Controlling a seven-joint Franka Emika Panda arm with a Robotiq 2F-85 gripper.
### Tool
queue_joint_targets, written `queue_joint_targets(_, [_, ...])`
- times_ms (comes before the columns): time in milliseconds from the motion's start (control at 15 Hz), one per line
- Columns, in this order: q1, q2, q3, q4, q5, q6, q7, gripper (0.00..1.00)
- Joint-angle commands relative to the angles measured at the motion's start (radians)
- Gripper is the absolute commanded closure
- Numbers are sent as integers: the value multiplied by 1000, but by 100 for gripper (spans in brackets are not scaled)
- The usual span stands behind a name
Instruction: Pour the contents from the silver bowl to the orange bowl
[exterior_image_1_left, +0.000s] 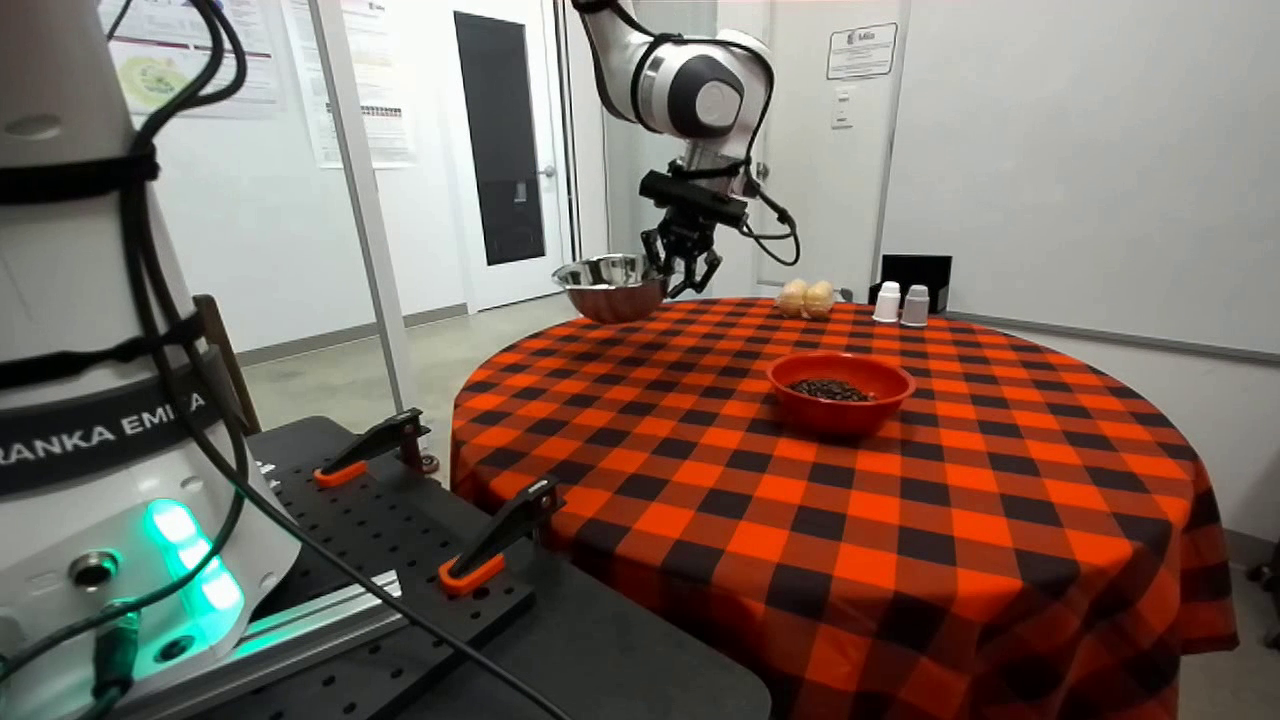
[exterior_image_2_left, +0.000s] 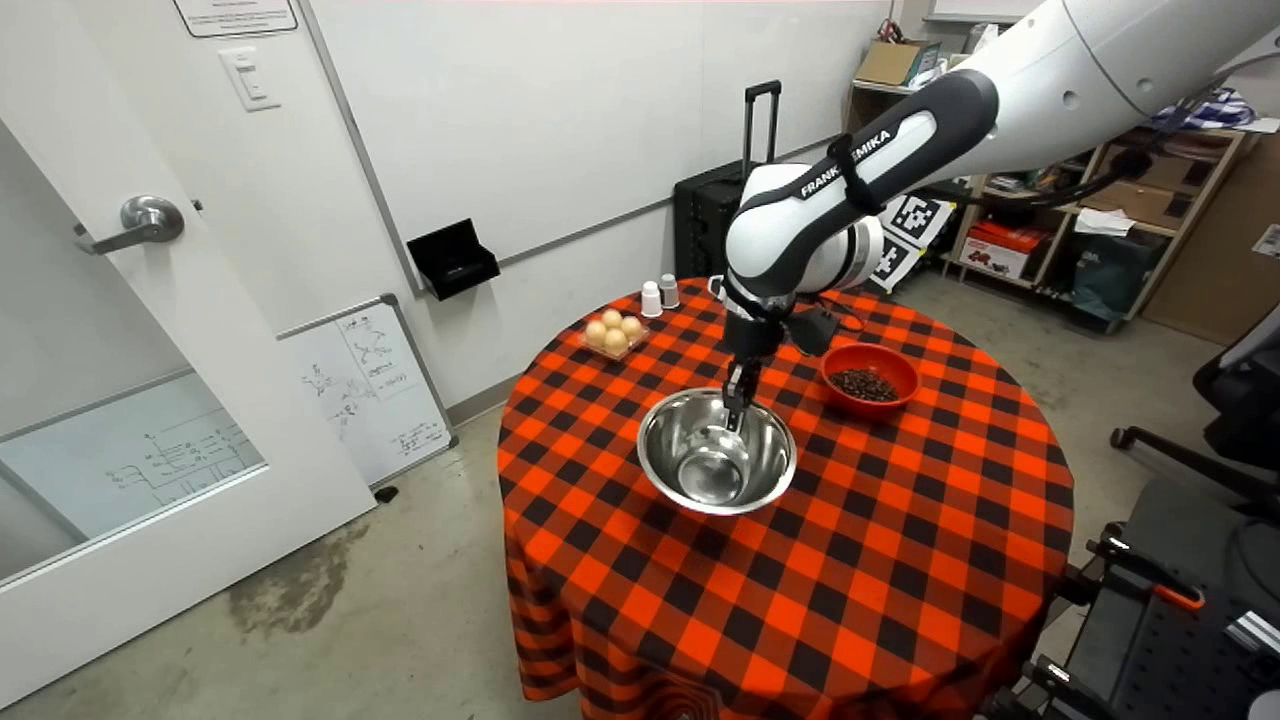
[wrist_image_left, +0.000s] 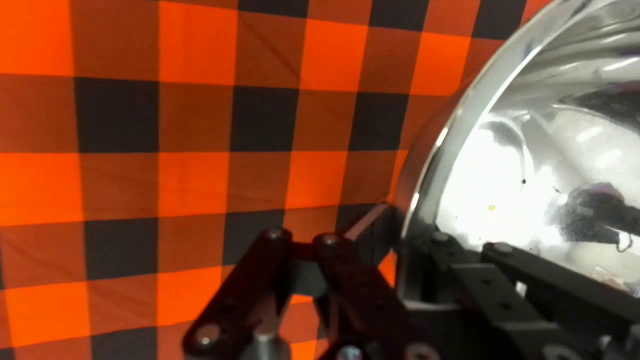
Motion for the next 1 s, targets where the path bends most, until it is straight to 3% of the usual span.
queue_joint_targets(0, [-69, 52, 54, 32, 69, -122, -181, 98])
queue_joint_targets(267, [-29, 88, -15, 64, -16, -367, -199, 98])
queue_joint_targets(400, [3, 92, -55, 65, -55, -392, -142, 98])
queue_joint_targets(933, [57, 81, -132, 32, -120, -157, 127, 98])
